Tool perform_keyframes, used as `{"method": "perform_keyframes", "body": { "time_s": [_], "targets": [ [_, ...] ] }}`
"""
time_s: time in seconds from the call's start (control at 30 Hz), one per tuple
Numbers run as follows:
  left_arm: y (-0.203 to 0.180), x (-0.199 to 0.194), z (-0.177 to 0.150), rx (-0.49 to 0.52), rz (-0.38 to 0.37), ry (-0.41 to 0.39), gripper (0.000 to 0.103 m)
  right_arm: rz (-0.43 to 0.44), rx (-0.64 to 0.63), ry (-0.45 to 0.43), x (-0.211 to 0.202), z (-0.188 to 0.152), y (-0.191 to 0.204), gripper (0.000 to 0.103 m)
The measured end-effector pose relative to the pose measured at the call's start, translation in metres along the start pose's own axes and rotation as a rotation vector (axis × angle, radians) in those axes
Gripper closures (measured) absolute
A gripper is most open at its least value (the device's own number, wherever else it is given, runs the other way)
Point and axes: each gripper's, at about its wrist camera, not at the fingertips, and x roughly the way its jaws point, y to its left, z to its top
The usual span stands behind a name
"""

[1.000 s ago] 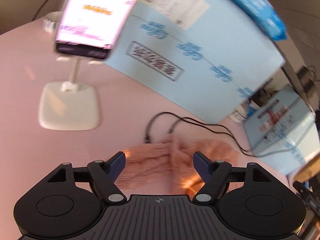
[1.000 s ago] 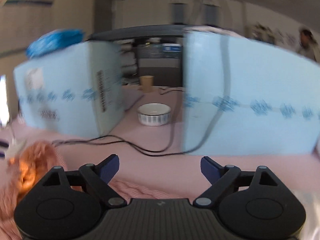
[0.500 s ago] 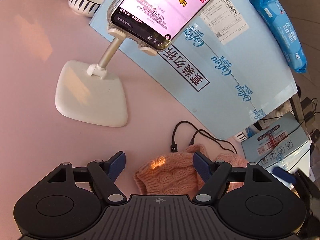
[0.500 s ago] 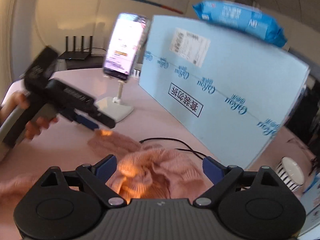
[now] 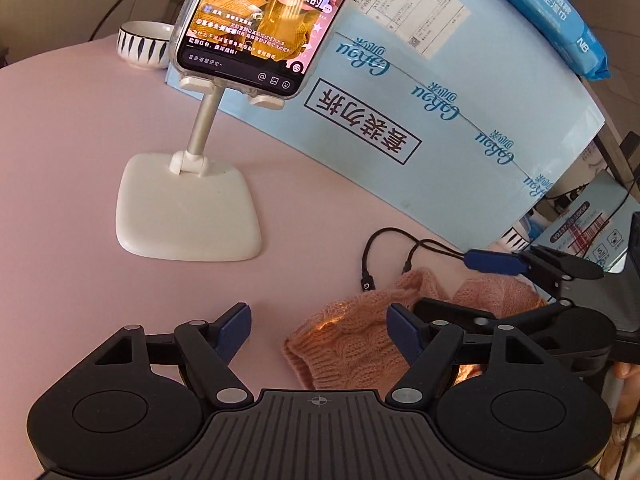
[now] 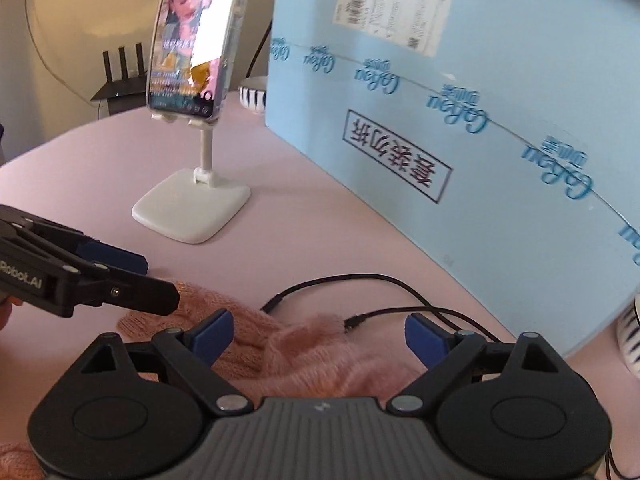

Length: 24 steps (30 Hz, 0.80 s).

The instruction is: Fold clothes

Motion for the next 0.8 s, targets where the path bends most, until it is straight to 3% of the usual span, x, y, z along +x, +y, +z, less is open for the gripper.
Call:
{"method": "perform_keyframes", "body": {
  "time_s": [0.1, 0.2, 0.23, 0.27, 0.33, 0.4, 0.5, 0.8],
  "targets": [
    [0.002, -0.001, 0.001, -0.014, -0.008, 0.001, 0.027, 0.078, -0.078, 0.07, 0.01, 0.002, 0.013, 0.016],
    [0.003, -0.002, 0.002, -0.021, -0.012, 0.002, 0.027, 0.071, -0.061, 0.076, 0.016, 0.004, 0.018, 0.029],
    [0.003, -0.003, 0.002, -0.02, -0.012, 0.002, 0.027, 0.064, -0.048, 0.07, 0.017, 0.005, 0.019, 0.042],
    [0.003, -0.004, 0.002, -0.018, -0.012, 0.001, 0.027, 0.051, -0.037, 0.061, 0.018, 0.006, 0.02, 0.061],
    [0.004, -0.004, 0.002, -0.018, -0.013, 0.0, 0.027, -0.076, -0.027, 0.008, 0.015, 0.005, 0.022, 0.085],
    [0.006, -0.005, 0.002, -0.022, -0.017, -0.001, 0.027, -0.189, 0.049, -0.067, 0.006, 0.003, 0.014, 0.085],
    [0.009, -0.005, 0.003, -0.034, -0.025, 0.0, 0.027, -0.25, 0.199, -0.168, -0.018, -0.002, -0.007, 0.085],
    [0.005, -0.006, 0.002, -0.007, -0.016, -0.001, 0.026, -0.35, 0.502, -0.419, -0.091, -0.03, -0.069, 0.079]
  ]
}}
